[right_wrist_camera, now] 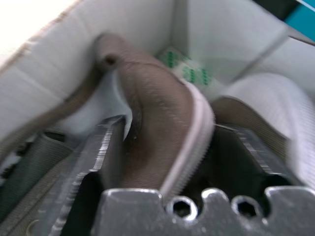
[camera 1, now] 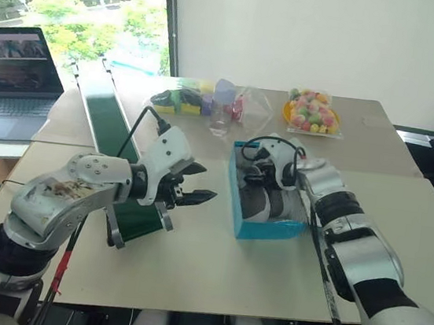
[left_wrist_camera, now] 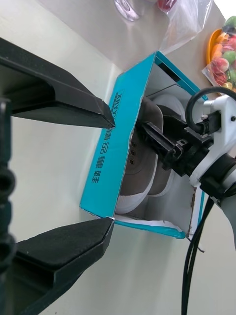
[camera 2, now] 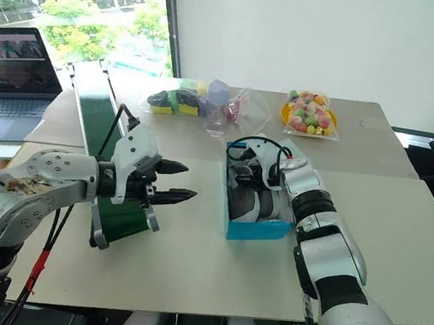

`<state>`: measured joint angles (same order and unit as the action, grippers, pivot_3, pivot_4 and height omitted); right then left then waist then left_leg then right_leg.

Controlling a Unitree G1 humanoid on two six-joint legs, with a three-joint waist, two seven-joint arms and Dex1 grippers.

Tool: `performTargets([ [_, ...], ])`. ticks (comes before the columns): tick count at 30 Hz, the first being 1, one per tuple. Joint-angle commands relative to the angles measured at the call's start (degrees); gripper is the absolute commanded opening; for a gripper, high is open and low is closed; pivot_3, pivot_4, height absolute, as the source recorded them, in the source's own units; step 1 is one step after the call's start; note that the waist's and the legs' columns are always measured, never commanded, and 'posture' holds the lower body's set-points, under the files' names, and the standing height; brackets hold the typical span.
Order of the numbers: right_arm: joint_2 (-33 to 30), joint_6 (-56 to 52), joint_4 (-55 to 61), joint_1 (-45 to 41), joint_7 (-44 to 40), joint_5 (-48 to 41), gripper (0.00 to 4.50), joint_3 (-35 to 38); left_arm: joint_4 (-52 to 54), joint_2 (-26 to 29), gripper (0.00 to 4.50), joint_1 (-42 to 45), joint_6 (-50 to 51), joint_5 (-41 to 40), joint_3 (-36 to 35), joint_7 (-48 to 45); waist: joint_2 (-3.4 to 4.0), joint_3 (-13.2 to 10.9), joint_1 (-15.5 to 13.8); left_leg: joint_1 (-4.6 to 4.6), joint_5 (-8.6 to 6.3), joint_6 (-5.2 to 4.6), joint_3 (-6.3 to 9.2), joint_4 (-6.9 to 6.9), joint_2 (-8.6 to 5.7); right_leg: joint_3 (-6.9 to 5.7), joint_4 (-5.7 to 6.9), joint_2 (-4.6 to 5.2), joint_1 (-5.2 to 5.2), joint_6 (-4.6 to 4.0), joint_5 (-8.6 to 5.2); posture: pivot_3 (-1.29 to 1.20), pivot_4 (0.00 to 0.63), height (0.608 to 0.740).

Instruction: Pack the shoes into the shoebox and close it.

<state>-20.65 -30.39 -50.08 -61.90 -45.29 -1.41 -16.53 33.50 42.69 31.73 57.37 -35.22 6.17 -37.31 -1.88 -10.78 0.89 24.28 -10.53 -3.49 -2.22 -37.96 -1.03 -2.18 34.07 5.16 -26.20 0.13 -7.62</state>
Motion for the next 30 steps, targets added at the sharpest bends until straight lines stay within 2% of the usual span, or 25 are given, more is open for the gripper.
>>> performTargets([
  [1,-5.0,-13.0,19.9,0.0,-5.1,-4.4,4.2,4.0,0.0,1.0,3.05,1.8,-2.5,1.5,0.6,-1.9,0.11,-0.1,-0.2,0.07,0.02,-0.04,0.01,0.0,-0.01,0.0,0.0,0.01,-0.07,0.0,0.0,0.0,0.15,0.74],
  [5,-10.9,-25.5,37.7,2.2,-7.7,-8.5,4.2,6.2,-1.9,0.6,3.05,2.9,-4.1,2.8,2.2,-4.0,0.12,-0.1,-0.4,0.19,-0.03,-0.05,0.04,0.0,-0.02,-0.05,-0.05,0.04,-0.12,0.29,0.01,0.0,0.15,0.74],
  [9,-16.8,-33.6,50.2,6.2,-7.8,-11.7,4.2,8.6,-4.3,0.1,3.05,4.7,-6.2,4.0,4.1,-6.7,0.11,-0.1,-0.9,0.2,-0.15,-0.06,0.04,0.01,-0.02,-0.09,-0.09,0.05,-0.11,0.28,-0.13,0.0,0.15,0.74],
  [13,-22.9,-43.2,65.1,16.1,-5.6,-15.7,3.17,14.4,-8.4,-0.1,3.05,7.8,-9.4,5.7,6.5,-11.3,0.11,-0.1,-1.9,0.25,-0.16,-0.06,0.03,0.01,-0.04,-0.15,-0.11,0.13,-0.12,0.02,-0.33,0.0,0.15,0.74],
  [19,-20.7,-60.1,80.5,25.7,0.2,-20.2,1.0,29.3,-14.3,-1.0,3.05,11.9,-13.3,8.3,9.3,-17.0,0.11,-0.1,-1.6,0.28,-0.16,-0.06,-0.04,-0.03,-0.02,-0.09,-0.08,0.15,-0.14,0.02,-0.33,0.0,0.15,0.74],
  [22,-19.4,-62.1,85.6,31.2,2.2,-23.9,0.05,35.3,-16.6,-1.7,3.05,13.2,-15.0,9.4,10.3,-19.3,0.11,-0.1,-1.6,0.23,-0.16,-0.06,-0.01,-0.03,0.0,-0.12,-0.07,0.12,-0.12,0.02,-0.33,0.0,0.15,0.74],
  [27,-17.0,-62.1,91.2,43.4,6.6,-31.1,0.01,45.8,-20.8,-3.4,3.05,16.0,-17.4,11.2,11.7,-22.5,0.11,-0.1,-1.8,0.27,-0.16,-0.06,0.01,-0.04,-0.03,-0.11,-0.11,0.14,-0.09,0.02,-0.33,0.0,0.15,0.74],
  [30,-11.7,-62.1,90.9,50.2,10.1,-32.6,0.01,50.3,-22.0,-4.0,3.05,16.9,-17.9,11.9,11.9,-23.9,0.06,0.0,-1.8,0.29,-0.16,-0.06,0.01,-0.06,-0.03,-0.1,-0.15,0.16,-0.06,0.03,-0.32,0.0,0.15,0.74],
])
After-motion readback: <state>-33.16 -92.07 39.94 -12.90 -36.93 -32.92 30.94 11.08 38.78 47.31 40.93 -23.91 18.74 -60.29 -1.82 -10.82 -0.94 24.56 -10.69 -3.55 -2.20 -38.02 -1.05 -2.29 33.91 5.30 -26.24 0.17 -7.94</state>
